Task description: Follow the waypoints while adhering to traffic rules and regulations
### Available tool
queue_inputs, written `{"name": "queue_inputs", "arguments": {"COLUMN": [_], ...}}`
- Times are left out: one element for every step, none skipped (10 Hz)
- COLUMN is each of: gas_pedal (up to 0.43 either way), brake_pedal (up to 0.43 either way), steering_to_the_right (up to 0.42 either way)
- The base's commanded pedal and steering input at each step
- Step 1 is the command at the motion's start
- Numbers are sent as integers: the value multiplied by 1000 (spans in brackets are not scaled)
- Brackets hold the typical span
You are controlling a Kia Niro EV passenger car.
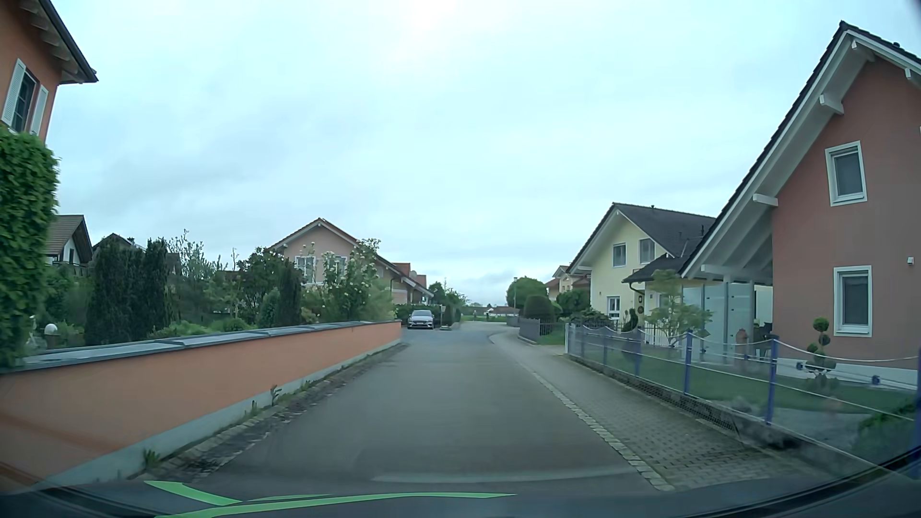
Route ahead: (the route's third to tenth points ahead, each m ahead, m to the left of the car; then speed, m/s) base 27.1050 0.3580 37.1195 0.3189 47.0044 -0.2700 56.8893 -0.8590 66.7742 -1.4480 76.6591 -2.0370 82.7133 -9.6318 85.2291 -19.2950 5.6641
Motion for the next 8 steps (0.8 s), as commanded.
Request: {"name": "queue_inputs", "arguments": {"gas_pedal": [59, 59, 59, 59, 59, 59, 59, 59], "brake_pedal": [0, 0, 0, 0, 0, 0, 0, 0], "steering_to_the_right": [1, 1, 3, 4, 6, 7, 7, 7]}}
